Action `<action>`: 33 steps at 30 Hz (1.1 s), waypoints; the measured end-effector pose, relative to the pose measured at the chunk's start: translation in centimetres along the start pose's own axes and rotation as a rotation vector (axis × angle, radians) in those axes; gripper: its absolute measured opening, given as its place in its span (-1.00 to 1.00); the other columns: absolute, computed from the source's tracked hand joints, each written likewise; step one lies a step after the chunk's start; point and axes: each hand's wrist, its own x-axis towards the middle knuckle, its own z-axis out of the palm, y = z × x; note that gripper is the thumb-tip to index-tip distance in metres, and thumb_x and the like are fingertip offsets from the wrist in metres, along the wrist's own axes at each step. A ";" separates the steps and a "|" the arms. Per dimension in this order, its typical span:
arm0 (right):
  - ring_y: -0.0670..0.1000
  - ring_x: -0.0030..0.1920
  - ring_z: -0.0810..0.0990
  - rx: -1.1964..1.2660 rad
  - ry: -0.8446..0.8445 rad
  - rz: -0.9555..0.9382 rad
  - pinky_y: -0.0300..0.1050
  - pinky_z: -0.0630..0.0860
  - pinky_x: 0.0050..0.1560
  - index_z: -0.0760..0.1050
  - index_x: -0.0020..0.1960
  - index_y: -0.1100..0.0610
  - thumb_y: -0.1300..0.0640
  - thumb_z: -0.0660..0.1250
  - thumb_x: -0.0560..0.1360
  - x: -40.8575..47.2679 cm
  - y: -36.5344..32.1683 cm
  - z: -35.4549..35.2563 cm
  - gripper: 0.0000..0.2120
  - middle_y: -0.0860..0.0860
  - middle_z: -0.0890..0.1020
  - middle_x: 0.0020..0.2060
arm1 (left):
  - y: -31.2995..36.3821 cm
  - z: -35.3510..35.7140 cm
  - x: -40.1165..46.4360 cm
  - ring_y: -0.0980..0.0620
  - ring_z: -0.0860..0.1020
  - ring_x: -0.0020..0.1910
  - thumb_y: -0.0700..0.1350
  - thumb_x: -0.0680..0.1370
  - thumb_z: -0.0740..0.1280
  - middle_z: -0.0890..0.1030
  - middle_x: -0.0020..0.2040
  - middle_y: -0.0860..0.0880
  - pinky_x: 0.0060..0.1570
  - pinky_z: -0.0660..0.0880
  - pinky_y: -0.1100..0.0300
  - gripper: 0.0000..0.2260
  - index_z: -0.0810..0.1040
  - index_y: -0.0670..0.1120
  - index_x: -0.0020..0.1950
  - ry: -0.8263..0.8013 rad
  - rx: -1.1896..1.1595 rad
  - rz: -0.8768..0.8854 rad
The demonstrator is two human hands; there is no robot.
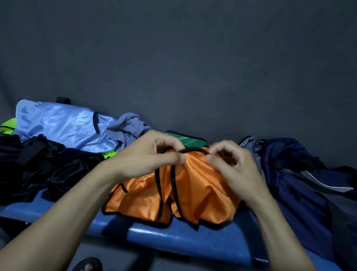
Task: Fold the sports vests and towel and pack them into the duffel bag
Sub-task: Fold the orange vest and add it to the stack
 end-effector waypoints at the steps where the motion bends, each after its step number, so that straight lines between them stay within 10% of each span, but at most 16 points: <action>1: -0.11 0.17 0.61 0.034 -0.120 -0.030 -0.12 0.50 0.20 0.60 0.03 0.06 -0.01 0.47 0.47 -0.1 -0.2 0.1 -0.80 -0.08 0.65 0.12 | 0.3 0.0 -0.1 0.13 0.55 -0.20 -0.20 0.59 0.39 0.61 -0.24 0.04 -0.10 0.43 0.30 -0.85 0.64 -0.12 -0.18 -0.026 0.002 0.016; 4: 0.01 0.33 0.56 0.194 -0.308 -0.102 -0.04 0.49 0.33 0.51 0.14 0.16 -0.01 0.47 0.47 -0.1 -1.0 1.1 -0.64 -0.01 0.60 0.27 | 1.1 0.2 -0.2 0.12 0.55 -0.19 -0.21 0.60 0.35 0.61 -0.24 0.01 -0.08 0.42 0.26 -0.84 0.64 -0.17 -0.16 -0.095 0.057 0.046; 13: 0.04 -0.30 0.46 0.164 -0.429 -0.092 0.04 0.37 -0.22 0.56 -0.25 0.13 0.06 0.41 0.57 0.8 -2.1 1.8 -0.75 0.14 0.51 -0.35 | 0.9 -0.7 -0.8 0.04 0.42 -0.29 -0.07 0.58 0.36 0.47 -0.31 0.03 -0.21 0.35 0.11 -0.78 0.54 -0.05 -0.27 -0.097 0.203 0.074; 26: -0.09 -0.27 0.62 -0.127 0.022 -0.348 -0.16 0.47 -0.12 0.59 -0.32 -0.01 0.10 0.44 0.57 2.4 -10.4 -2.3 -0.72 -0.08 0.64 -0.35 | 1.7 -2.8 -3.2 0.14 0.53 -0.31 -0.05 0.57 0.45 0.56 -0.33 0.07 -0.23 0.46 0.09 -0.76 0.56 -0.05 -0.28 0.171 0.371 0.088; 33: 0.01 -0.28 0.59 0.034 0.049 -0.370 -0.10 0.52 -0.22 0.62 -0.24 0.17 0.04 0.39 0.58 2.8 -17.1 -4.3 -0.72 0.10 0.64 -0.32 | 12.5 -7.7 -4.5 0.12 0.44 -0.33 -0.02 0.43 0.45 0.50 -0.33 0.02 -0.28 0.38 0.26 -0.87 0.60 -0.01 -0.29 0.306 -0.311 0.250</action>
